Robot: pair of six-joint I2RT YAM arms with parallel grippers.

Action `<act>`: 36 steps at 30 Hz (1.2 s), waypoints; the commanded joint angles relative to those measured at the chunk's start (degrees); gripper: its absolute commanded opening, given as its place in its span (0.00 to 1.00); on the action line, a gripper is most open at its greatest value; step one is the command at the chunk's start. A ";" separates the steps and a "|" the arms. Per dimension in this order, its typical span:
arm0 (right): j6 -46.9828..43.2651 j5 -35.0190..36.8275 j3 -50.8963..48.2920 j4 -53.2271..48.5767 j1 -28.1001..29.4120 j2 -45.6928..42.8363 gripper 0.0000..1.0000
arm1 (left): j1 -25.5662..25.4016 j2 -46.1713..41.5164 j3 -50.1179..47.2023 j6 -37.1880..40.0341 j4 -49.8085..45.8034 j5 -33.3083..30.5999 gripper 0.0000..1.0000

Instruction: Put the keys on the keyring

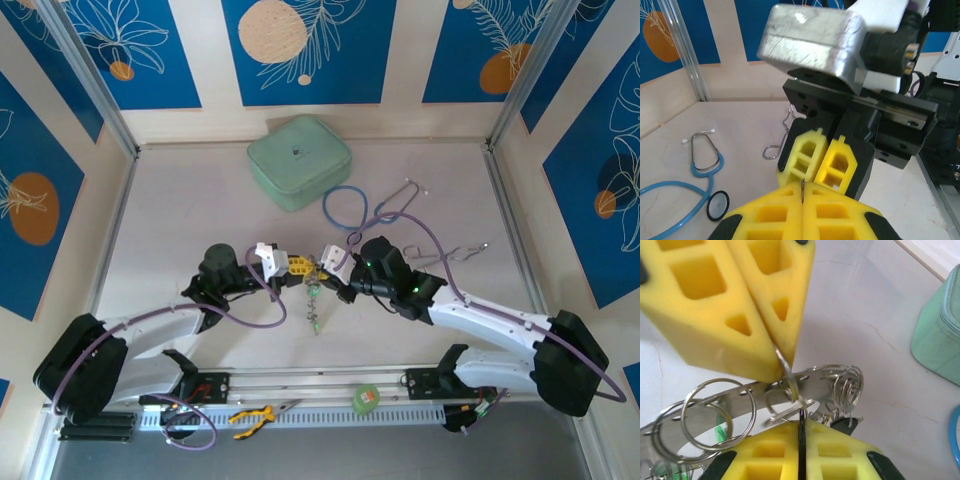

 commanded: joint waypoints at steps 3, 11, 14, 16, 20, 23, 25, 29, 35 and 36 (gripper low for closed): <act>-0.96 1.81 -0.52 -5.18 0.58 -3.04 0.02 | -0.46 0.88 1.70 0.90 2.28 1.54 0.00; -2.00 2.42 0.03 -7.15 0.33 -4.16 0.00 | -0.47 1.44 2.28 1.05 2.03 2.02 0.00; -2.39 2.43 0.11 -7.33 0.34 -4.37 0.00 | -0.45 1.32 2.39 1.41 1.20 2.15 0.00; -2.70 2.33 0.24 -7.35 0.12 -4.42 0.00 | -0.51 1.06 2.38 1.55 0.88 2.16 0.00; -3.48 1.80 0.46 -7.35 -0.13 -4.42 0.00 | -0.50 0.08 2.58 2.32 -0.70 2.18 0.00; -3.94 1.80 1.08 -7.50 -0.22 -4.66 0.00 | -0.46 -0.35 2.72 3.34 -2.81 2.31 0.00; -4.29 1.81 1.90 -7.85 -0.18 -4.84 0.00 | -0.45 -0.63 2.86 3.84 -3.91 2.63 0.00; -5.47 0.97 3.90 -8.34 -0.26 -5.38 0.00 | -0.46 -0.75 2.90 4.89 -5.56 3.03 0.00; -7.14 -0.02 6.61 -9.74 -0.04 -4.75 0.00 | -0.45 -0.40 3.21 5.13 -6.09 4.41 0.00; -7.35 0.03 6.70 -9.79 -0.08 -4.62 0.00 | -0.47 -0.40 3.25 4.95 -5.86 4.59 0.00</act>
